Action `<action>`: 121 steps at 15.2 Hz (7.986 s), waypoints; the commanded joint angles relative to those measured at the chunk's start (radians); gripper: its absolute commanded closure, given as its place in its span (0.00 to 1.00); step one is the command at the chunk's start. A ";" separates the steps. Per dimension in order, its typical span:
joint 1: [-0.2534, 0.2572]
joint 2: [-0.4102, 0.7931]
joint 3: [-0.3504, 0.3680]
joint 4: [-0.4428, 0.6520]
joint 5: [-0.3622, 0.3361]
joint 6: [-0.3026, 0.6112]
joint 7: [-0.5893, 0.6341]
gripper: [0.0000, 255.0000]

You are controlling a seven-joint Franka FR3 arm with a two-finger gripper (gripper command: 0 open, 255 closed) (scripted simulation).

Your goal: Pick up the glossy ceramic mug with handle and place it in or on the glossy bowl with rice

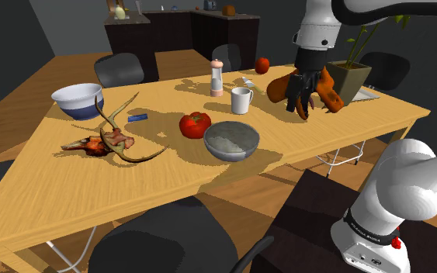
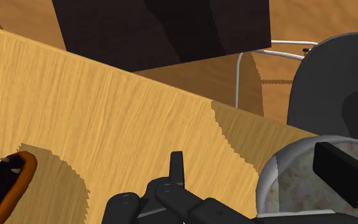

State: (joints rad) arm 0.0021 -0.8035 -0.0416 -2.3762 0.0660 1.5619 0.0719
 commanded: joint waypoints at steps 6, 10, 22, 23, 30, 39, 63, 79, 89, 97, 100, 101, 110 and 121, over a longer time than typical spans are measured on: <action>-0.011 0.199 -0.013 0.098 -0.028 0.092 -0.013 0.00; -0.019 0.358 -0.023 0.199 -0.046 0.144 -0.021 0.00; -0.044 0.838 -0.055 0.625 -0.082 0.181 -0.037 0.00; -0.047 0.880 -0.058 0.671 -0.083 0.175 -0.038 0.00; -0.057 1.008 -0.065 0.780 -0.086 0.191 -0.043 0.00; -0.058 1.008 -0.066 0.719 -0.086 0.252 -0.043 0.00; -0.059 1.007 -0.067 0.865 -0.086 0.105 -0.047 1.00; -0.065 1.071 -0.069 1.173 -0.079 -0.140 -0.058 1.00; -0.012 0.983 -0.043 1.142 -0.090 -0.198 0.015 1.00; 0.083 0.789 0.034 0.916 -0.096 -0.172 0.186 1.00; 0.115 0.737 0.068 0.863 -0.090 -0.173 0.253 1.00; 0.125 0.721 0.080 0.848 -0.088 -0.174 0.276 1.00; 0.206 0.630 0.183 0.759 -0.055 -0.177 0.461 1.00; 0.206 0.582 0.182 0.555 -0.049 -0.022 0.457 1.00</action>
State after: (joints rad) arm 0.2084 -0.2165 0.1401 -1.8017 0.0165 1.5253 0.5297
